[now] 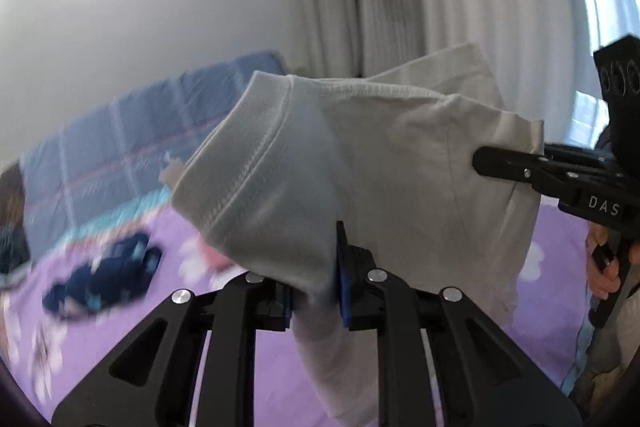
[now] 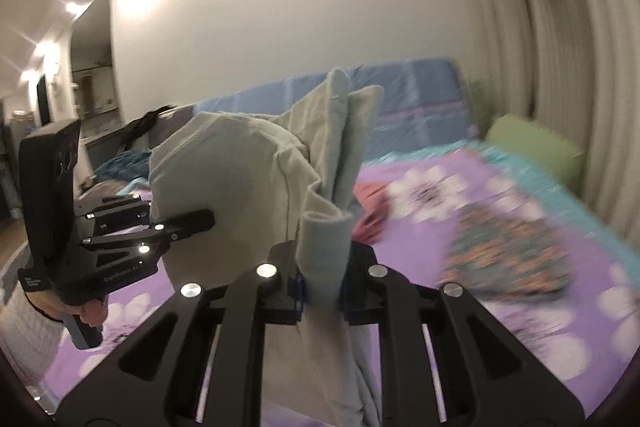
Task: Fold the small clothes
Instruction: 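Grasp and lift the folded grey shirt with both grippers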
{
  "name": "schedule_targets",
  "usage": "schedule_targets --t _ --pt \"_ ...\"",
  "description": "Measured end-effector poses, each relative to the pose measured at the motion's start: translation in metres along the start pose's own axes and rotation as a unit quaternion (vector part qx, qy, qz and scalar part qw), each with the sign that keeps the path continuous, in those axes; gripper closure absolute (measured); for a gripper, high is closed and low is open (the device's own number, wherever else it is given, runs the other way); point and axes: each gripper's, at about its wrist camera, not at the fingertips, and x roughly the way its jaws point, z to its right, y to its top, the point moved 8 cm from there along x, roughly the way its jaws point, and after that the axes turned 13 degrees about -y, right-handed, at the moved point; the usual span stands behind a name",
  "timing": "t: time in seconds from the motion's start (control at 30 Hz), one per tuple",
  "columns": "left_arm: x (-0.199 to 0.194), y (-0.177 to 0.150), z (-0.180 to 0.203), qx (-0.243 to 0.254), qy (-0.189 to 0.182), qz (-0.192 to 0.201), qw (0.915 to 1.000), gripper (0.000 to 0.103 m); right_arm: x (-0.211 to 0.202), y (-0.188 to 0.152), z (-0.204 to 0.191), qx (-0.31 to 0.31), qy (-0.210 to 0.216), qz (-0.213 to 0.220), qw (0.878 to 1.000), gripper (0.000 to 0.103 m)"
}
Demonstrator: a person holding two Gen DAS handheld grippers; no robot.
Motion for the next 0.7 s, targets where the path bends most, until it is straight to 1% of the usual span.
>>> schedule_targets --t 0.03,0.17,0.23,0.37,0.5,0.7 --pt "0.009 0.016 0.01 0.009 -0.007 0.005 0.9999 0.086 -0.008 0.011 0.018 0.0 -0.021 0.01 1.0 0.09" --pt "0.045 0.064 0.042 0.012 -0.04 0.017 0.999 0.086 -0.022 0.039 0.069 0.008 -0.07 0.024 0.997 0.09" --pt "0.059 0.081 0.054 0.012 -0.053 0.022 0.9983 0.086 -0.023 0.05 0.093 0.001 -0.1 0.028 0.995 0.09" --pt "0.098 0.111 0.073 0.003 -0.085 0.012 0.9963 0.086 -0.013 0.066 0.143 0.012 -0.141 0.013 0.99 0.09" --pt "0.129 0.124 0.085 0.011 -0.101 0.005 0.9948 0.087 0.01 0.078 0.181 0.033 -0.166 0.005 0.986 0.09" --pt "0.176 0.141 0.081 0.031 -0.09 -0.007 0.9954 0.087 0.055 0.092 0.216 0.055 -0.189 0.0 0.98 0.09"
